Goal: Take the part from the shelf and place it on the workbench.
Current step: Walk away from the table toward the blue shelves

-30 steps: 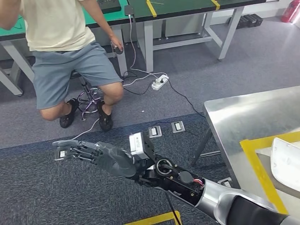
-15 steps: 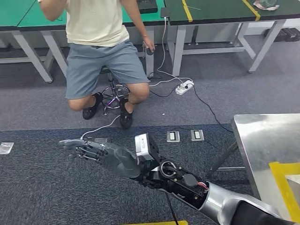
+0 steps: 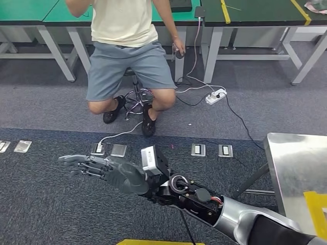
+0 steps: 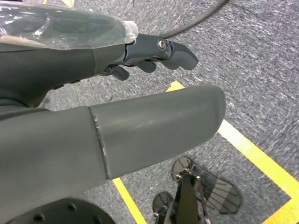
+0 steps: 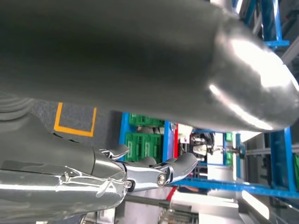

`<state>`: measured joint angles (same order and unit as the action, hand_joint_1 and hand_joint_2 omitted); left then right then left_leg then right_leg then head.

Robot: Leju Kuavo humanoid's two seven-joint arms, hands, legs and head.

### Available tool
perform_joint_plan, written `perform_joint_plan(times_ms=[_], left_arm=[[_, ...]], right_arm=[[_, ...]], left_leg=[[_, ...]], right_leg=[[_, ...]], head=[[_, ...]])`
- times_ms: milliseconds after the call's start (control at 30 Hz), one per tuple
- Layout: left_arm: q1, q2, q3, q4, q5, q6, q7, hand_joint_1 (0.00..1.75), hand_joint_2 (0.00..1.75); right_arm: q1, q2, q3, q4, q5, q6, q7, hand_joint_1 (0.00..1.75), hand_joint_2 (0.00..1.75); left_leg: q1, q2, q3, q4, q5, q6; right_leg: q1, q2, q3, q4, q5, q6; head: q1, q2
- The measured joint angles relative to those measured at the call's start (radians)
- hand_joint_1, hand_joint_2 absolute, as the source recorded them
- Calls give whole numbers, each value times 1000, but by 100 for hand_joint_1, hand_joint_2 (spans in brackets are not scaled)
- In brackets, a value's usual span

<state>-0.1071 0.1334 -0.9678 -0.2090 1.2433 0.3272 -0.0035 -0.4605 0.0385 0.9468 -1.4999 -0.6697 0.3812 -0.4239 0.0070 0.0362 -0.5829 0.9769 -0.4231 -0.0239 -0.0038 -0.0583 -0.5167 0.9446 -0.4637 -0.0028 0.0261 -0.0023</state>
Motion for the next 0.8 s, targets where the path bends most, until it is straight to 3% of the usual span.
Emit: perform_joint_plan(times_ms=[67, 133, 167, 233, 300, 333, 367, 400, 433, 500, 567, 633, 700, 800], left_arm=[[-2, 1, 0, 0, 0, 0, 0, 0, 0], [-1, 2, 0, 0, 1, 0, 0, 0, 0], [0, 1, 0, 0, 1, 0, 0, 0, 0], [0, 1, 0, 0, 2, 0, 0, 0, 0], [-1, 0, 0, 0, 3, 0, 0, 0, 0], [-2, 1, 0, 0, 3, 0, 0, 0, 0], [-1, 1, 0, 0, 3, 0, 0, 0, 0], [-1, 0, 0, 0, 3, 0, 0, 0, 0], [-1, 0, 0, 0, 3, 0, 0, 0, 0], [-2, -2, 0, 0, 3, 0, 0, 0, 0], [-2, -2, 0, 0, 3, 0, 0, 0, 0], [1, -1, 0, 0, 3, 0, 0, 0, 0], [5, -1, 0, 0, 3, 0, 1, 0, 0], [0, -2, 0, 0, 3, 0, 1, 0, 0]], right_arm=[[-1, 0, 0, 0, 0, 1, 0, 0, 0], [-1, 0, 0, 0, 0, 2, 0, 0, 0], [-2, 0, 0, 0, 0, 2, 0, 0, 0], [-3, 0, 0, 0, 0, 3, 0, 0, 0], [-1, 0, 0, 1, 0, 3, -1, 0, 0], [0, 0, 0, 2, 0, 3, -1, 0, 0], [1, 0, 0, 3, 0, 3, -1, 0, 0], [1, 0, 0, 3, 0, 3, -1, 0, 0], [1, 0, 0, 3, 0, 3, -1, 0, 0], [0, 0, 0, 3, 0, 3, -1, 0, 0], [0, 0, 0, 3, 0, 3, -1, 0, 0], [0, 1, 0, 3, 0, 3, -1, 0, 0], [-3, 2, 0, 3, 0, 3, -1, 0, 0], [-3, 2, 0, 3, 0, 3, -1, 0, 0]], left_leg=[[-8, 8, 20, -44, 7, 13], [-6, -11, 20, -45, 8, 22], [-4, -19, 22, -48, 10, 27], [2, -32, 27, -53, 12, 36], [2, -49, 28, -53, 12, 41], [2, -59, 28, -53, 12, 42], [2, -70, 29, -52, 11, 41], [2, -82, 30, -51, 10, 41], [3, -94, 32, -50, 9, 39], [3, -117, 30, -42, 5, 32], [4, -136, 21, -36, 5, 21], [8, -150, 14, -37, 8, 8], [8, -123, -1, -6, -13, -2], [7, -58, -93, 183, -103, -13]], right_leg=[[4, -12, 3, 1, -5, 8], [4, -19, 6, 3, -12, 17], [2, -10, 3, 17, -24, 22], [-3, 23, -33, 107, -77, 29], [-4, 46, -102, 256, -142, 33], [-4, 50, -130, 308, -156, 34], [-4, 52, -140, 322, -149, 34], [-5, 54, -131, 294, -122, 33], [-6, 60, -106, 232, -82, 31], [-10, 99, -45, 90, -16, 27], [-12, 129, -20, 25, 1, 24], [-10, 117, -18, 19, 3, 15], [-12, 96, -12, 9, 8, 2], [-9, 61, -9, 4, 9, -8]], head=[[2, 0], [5, 0], [5, 0], [11, 0], [19, 0], [22, 0], [25, 0], [27, 0], [28, 0], [31, 0], [29, 0], [27, 0], [20, 0], [1, 0]])
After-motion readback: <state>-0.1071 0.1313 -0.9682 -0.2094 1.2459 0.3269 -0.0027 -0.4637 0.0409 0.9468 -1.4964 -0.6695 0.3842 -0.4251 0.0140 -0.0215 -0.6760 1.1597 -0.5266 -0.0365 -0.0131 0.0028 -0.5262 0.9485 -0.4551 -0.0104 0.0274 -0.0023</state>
